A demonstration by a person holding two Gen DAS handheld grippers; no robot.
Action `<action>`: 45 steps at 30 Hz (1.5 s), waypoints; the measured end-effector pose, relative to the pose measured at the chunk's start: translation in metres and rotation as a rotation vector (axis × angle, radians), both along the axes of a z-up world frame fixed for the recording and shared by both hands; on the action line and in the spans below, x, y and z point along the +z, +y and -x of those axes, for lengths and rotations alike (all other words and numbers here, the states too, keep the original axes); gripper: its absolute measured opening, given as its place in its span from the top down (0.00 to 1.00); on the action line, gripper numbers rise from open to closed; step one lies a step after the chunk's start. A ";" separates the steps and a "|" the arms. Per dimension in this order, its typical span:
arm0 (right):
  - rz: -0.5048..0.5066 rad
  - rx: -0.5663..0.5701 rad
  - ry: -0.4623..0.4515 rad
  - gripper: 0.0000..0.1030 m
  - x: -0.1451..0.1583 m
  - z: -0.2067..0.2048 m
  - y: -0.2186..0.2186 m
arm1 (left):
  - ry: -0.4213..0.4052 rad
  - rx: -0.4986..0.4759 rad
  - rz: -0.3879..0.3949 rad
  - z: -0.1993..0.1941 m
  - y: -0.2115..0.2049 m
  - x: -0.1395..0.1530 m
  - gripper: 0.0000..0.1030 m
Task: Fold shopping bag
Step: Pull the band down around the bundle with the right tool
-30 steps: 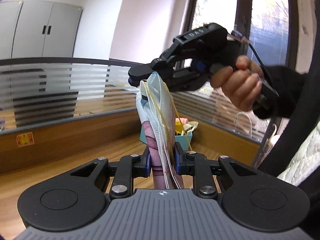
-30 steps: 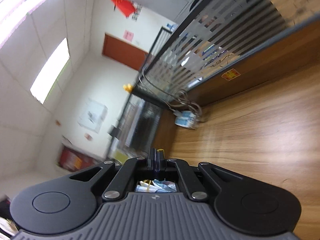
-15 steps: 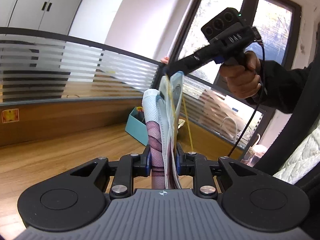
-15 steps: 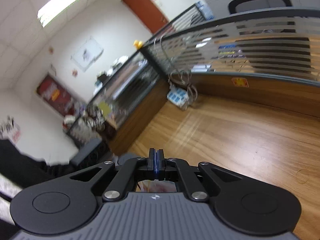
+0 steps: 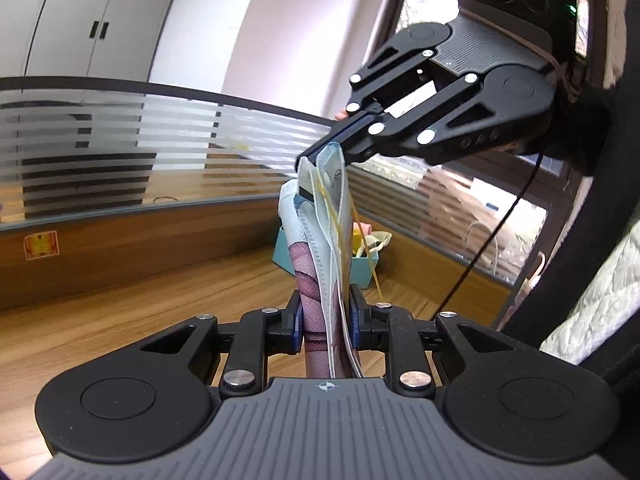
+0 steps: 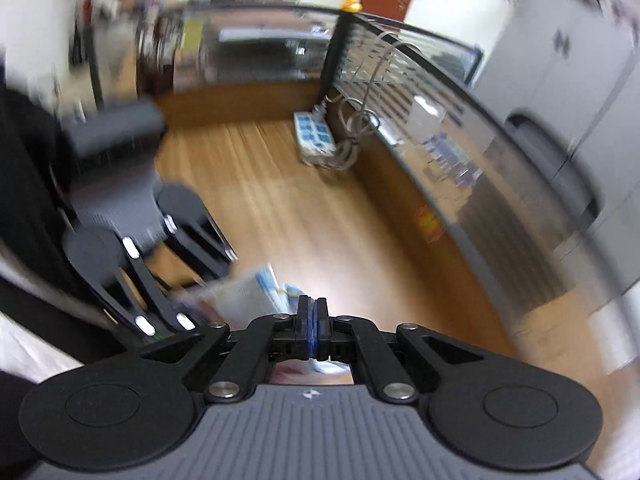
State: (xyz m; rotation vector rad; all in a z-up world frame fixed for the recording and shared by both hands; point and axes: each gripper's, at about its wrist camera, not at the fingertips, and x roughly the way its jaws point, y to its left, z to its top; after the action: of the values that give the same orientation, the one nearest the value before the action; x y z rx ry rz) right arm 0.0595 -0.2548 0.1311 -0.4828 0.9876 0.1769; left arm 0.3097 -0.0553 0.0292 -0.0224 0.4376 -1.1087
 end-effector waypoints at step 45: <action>0.049 -0.141 0.153 1.00 -0.031 -0.020 -0.040 | -0.145 0.070 0.079 0.031 -0.007 -0.004 0.85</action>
State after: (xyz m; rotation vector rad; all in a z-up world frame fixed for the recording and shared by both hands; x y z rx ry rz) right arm 0.0792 -0.2952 0.1004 -0.4479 1.1738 0.0637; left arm 0.2786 -0.0623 0.0254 -0.0262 0.2618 -1.0503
